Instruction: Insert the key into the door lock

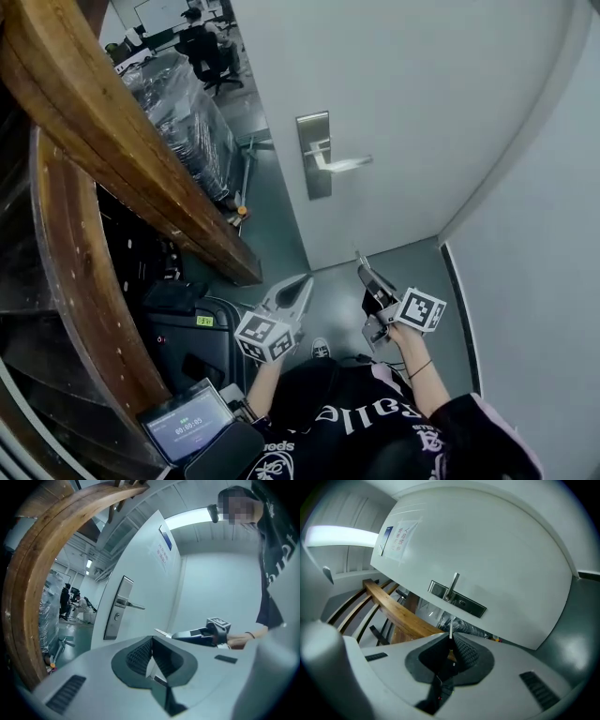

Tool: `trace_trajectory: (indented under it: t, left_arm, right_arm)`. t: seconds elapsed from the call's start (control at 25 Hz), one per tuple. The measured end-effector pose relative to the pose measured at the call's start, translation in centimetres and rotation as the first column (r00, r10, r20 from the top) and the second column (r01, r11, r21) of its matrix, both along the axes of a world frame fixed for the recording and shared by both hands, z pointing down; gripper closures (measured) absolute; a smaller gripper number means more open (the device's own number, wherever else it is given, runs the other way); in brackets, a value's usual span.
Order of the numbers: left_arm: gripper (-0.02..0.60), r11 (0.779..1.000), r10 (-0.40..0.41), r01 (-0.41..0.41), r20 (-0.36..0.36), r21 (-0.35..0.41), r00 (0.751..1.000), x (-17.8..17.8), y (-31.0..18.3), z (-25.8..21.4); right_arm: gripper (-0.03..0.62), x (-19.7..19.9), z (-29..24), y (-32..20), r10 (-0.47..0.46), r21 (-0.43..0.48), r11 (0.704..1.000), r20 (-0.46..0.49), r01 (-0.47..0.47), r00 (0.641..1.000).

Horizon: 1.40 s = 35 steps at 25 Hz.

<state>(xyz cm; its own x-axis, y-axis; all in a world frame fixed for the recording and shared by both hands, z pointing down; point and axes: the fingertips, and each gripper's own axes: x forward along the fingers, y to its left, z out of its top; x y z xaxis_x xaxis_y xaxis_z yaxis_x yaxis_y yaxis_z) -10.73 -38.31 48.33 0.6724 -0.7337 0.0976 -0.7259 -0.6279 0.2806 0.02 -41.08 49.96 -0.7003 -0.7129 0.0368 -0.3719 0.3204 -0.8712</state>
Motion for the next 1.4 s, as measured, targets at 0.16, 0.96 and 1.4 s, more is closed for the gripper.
trace_trajectory:
  t: [0.16, 0.96, 1.4]
  left_arm:
    - [0.577, 1.000, 0.024, -0.024, -0.005, -0.006, 1.000, -1.7, -2.5, 0.4]
    - [0.577, 0.999, 0.003, -0.005, -0.035, -0.038, 0.999, -6.0, -6.3, 1.8]
    - [0.577, 0.998, -0.046, 0.044, -0.048, -0.046, 0.998, -8.2, -6.5, 2.0]
  right_arm:
    - [0.559, -1.6, 1.3, -5.3, 0.061, -0.070, 0.996, 0.038, -0.058, 0.997]
    - [0.559, -6.9, 1.2, -18.5, 0.095, -0.120, 0.990, 0.187, -0.073, 0.978]
    - [0.559, -7.5, 1.8, -19.0, 0.103, -0.134, 0.988, 0.215, -0.075, 0.971]
